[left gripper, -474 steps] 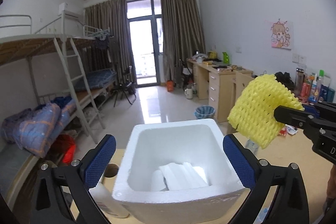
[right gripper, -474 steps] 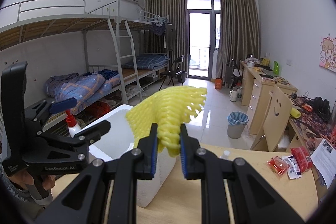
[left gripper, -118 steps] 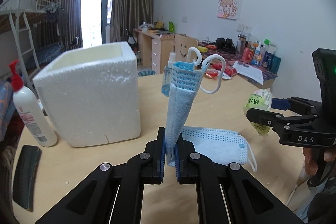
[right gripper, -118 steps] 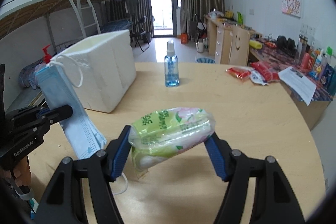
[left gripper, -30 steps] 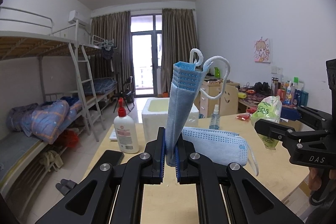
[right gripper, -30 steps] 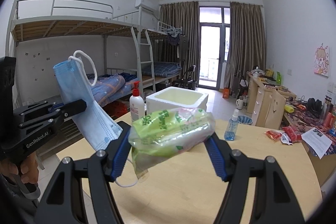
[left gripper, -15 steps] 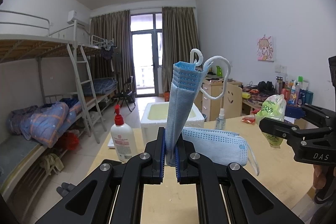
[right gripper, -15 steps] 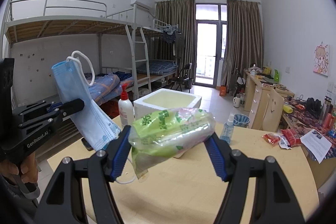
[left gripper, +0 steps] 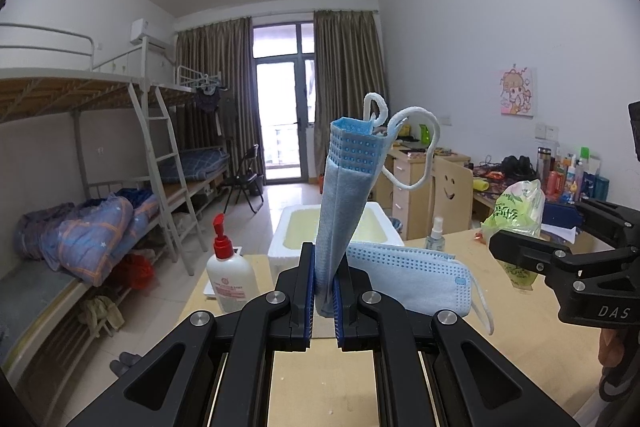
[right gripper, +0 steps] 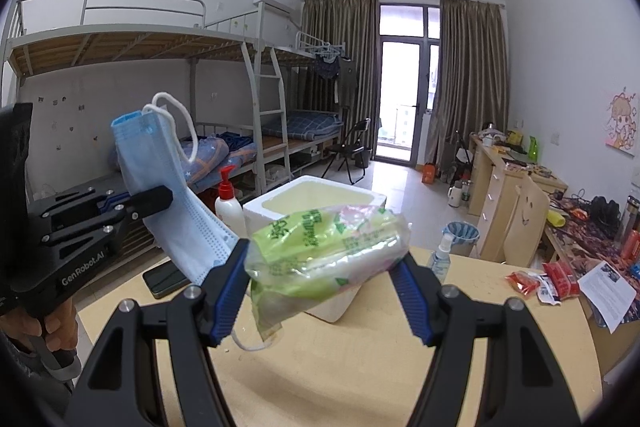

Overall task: Organize soft objects
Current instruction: 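Lift the blue mask and wet-wipes pack and carry both over the foam box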

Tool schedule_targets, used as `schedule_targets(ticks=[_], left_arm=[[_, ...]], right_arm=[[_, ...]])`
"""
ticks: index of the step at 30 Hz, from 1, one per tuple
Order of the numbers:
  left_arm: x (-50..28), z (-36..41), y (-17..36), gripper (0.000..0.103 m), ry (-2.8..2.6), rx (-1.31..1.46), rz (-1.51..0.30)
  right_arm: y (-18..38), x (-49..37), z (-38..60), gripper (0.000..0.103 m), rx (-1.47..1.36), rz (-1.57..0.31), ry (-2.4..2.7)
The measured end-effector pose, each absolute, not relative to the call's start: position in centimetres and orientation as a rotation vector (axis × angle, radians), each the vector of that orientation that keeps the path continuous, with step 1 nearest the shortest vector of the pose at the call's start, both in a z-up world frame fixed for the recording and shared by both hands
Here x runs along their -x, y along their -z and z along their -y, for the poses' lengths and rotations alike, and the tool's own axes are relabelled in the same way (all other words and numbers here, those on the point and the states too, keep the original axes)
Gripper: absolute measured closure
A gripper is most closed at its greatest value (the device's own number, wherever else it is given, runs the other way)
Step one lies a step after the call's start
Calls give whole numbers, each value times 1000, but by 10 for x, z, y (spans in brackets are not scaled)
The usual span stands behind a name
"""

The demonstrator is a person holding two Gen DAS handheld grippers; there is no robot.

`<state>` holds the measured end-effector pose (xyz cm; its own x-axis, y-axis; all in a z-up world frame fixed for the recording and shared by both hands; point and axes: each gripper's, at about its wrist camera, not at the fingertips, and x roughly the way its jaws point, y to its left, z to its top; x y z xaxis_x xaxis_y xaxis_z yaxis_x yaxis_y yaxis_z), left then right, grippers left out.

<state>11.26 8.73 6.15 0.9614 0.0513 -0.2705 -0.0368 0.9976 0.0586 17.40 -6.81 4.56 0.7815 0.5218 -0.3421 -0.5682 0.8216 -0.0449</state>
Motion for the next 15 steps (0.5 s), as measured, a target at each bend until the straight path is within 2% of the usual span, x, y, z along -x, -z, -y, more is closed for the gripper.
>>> schedule_targets(ticks=[15], left_arm=[[-165, -93, -65, 95, -88, -31, -304]], right_arm=[[-48, -225, 55, 31, 144, -365, -623]])
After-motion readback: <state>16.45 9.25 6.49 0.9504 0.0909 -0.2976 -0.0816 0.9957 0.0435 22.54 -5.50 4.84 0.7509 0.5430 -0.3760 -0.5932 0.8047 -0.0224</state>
